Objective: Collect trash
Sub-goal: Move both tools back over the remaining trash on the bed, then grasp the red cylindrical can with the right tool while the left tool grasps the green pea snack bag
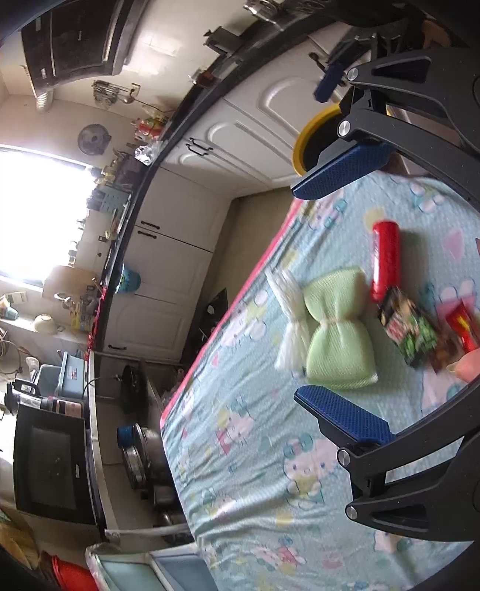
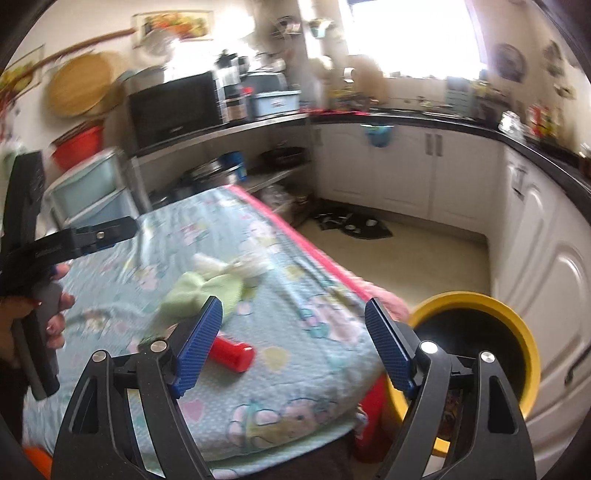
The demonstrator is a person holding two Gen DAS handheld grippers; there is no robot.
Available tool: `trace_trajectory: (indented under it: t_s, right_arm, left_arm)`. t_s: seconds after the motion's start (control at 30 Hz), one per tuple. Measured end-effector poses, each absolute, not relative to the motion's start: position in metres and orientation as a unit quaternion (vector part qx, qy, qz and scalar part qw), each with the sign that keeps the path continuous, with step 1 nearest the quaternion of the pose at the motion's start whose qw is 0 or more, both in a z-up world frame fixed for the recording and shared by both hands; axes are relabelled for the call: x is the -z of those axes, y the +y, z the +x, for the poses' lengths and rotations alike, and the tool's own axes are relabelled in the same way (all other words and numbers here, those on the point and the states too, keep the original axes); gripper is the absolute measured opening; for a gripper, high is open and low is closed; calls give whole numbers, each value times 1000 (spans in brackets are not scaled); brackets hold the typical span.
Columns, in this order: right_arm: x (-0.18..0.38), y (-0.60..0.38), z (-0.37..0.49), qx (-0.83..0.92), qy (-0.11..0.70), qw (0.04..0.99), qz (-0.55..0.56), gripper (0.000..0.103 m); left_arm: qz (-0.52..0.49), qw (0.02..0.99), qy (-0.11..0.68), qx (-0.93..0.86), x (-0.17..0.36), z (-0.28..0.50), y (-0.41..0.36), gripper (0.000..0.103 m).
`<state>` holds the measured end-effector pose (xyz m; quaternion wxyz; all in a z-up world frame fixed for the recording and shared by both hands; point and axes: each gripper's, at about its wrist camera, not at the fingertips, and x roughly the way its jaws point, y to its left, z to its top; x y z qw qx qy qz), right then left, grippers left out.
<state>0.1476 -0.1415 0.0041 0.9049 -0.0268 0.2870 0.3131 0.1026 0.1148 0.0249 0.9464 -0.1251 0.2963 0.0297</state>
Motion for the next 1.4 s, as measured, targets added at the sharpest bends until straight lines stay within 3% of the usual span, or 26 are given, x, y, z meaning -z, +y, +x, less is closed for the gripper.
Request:
trace_trajectory:
  t_s: [0.43,1.17,1.33,1.4]
  right_arm:
    - [35,-77,150,-385,328,852,-135,77]
    - [94,-25,187,-432,368,791,-228,75]
    - [101,-17,189,-455,382,773,-225,69]
    - [105,-16,187,-463,387,765,-223,60]
  left_arm:
    - [-91,935,342,-20,4,80,131,92]
    - [-46,896,439,57,71,91,110,72]
    - [-44,887,455,64,81,102,109,65]
    - [-44,886,458,63,84,105,111,60]
